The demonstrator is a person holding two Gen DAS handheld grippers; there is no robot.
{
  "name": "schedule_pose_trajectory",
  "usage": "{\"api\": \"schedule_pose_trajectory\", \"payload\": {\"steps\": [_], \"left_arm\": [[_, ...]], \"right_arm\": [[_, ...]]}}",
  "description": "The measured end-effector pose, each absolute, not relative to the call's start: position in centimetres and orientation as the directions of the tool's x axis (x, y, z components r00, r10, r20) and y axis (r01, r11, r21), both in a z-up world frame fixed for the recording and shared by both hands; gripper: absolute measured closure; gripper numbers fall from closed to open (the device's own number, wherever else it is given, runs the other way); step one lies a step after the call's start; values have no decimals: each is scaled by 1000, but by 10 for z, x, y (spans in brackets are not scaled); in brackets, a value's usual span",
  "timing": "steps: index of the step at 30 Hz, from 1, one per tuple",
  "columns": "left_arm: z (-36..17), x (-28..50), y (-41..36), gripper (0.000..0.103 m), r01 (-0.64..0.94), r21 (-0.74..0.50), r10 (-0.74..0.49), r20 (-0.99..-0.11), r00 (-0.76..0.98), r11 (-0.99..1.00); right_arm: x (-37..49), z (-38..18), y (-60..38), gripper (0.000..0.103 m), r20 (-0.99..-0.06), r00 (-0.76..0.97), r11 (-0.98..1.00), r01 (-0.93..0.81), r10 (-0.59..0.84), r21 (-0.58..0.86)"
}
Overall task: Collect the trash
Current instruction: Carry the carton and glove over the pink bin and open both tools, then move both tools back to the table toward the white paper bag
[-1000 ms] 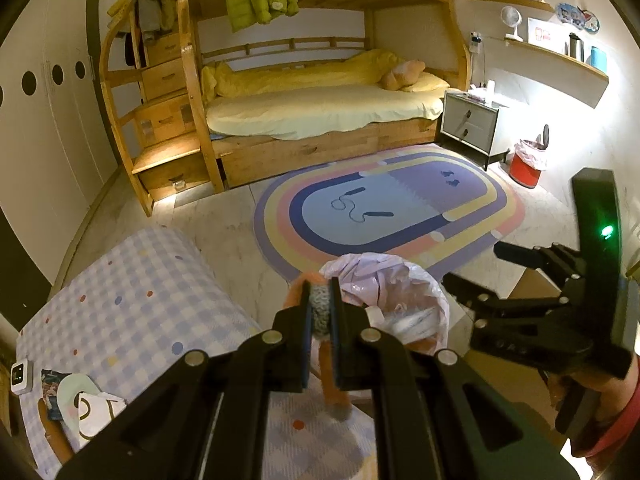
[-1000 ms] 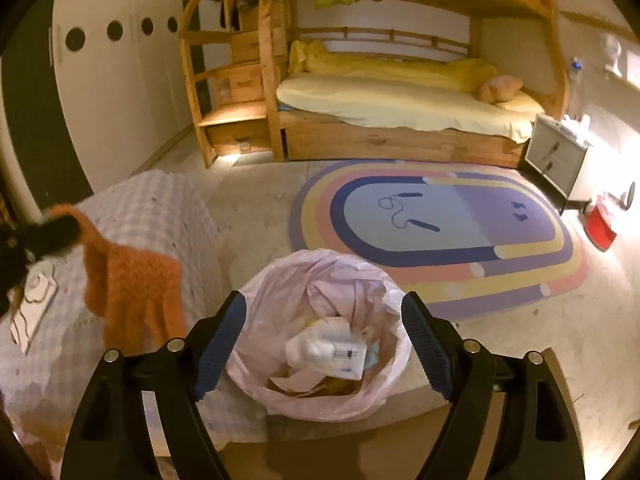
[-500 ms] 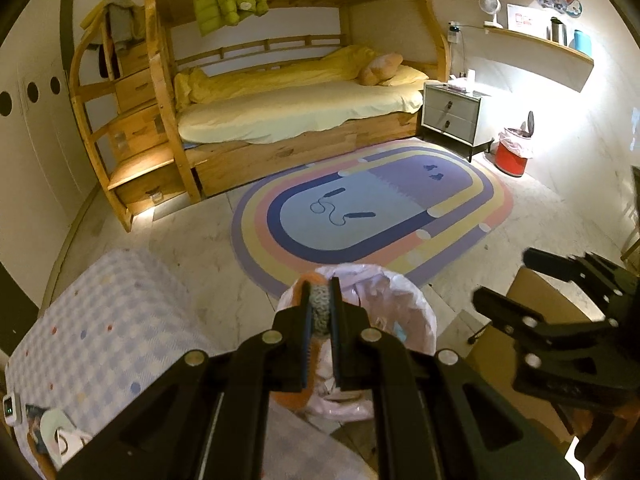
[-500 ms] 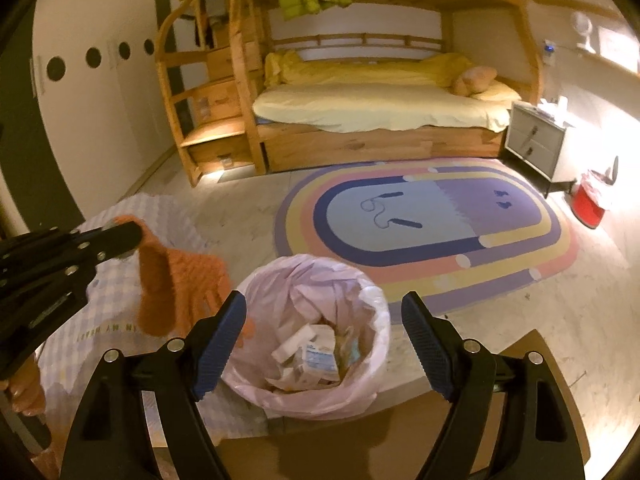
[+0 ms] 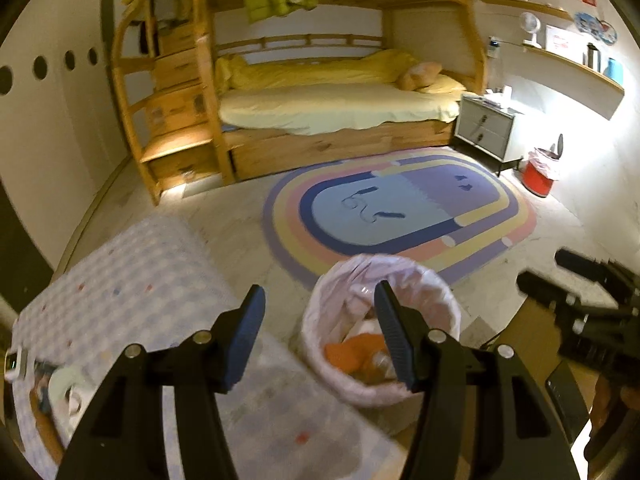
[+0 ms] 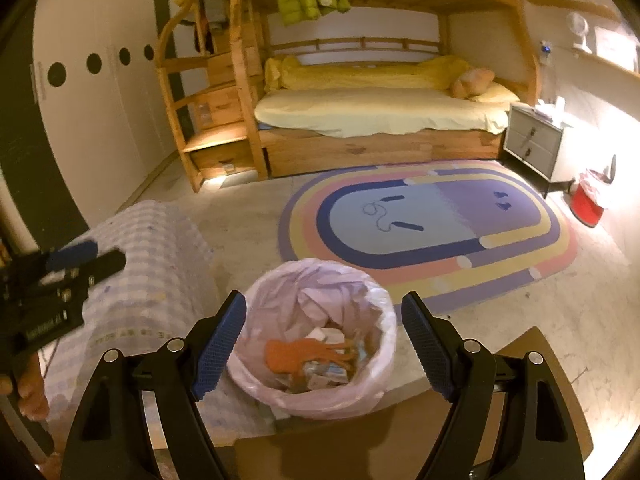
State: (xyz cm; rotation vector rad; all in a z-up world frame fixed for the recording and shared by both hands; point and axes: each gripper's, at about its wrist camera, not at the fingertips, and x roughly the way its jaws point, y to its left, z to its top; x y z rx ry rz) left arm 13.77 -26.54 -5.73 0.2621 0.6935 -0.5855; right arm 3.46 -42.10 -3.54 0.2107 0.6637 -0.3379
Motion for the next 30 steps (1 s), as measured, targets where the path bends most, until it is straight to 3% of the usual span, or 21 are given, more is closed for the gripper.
{"api": "schedule_pose_trajectory", "payload": {"steps": [11, 21, 30], "left_arm": [[-42, 106, -166, 48, 464, 14, -342, -657, 672, 886], [-44, 84, -67, 45, 279, 23, -197, -653, 731, 960], [-70, 83, 27, 45, 75, 19, -42, -689, 724, 997]], "right_arm": [[42, -14, -339, 23, -609, 786, 976, 199, -103, 93], [64, -12, -233, 26, -631, 772, 996, -37, 78, 78], [95, -37, -145, 26, -686, 712, 984, -172, 150, 37]]}}
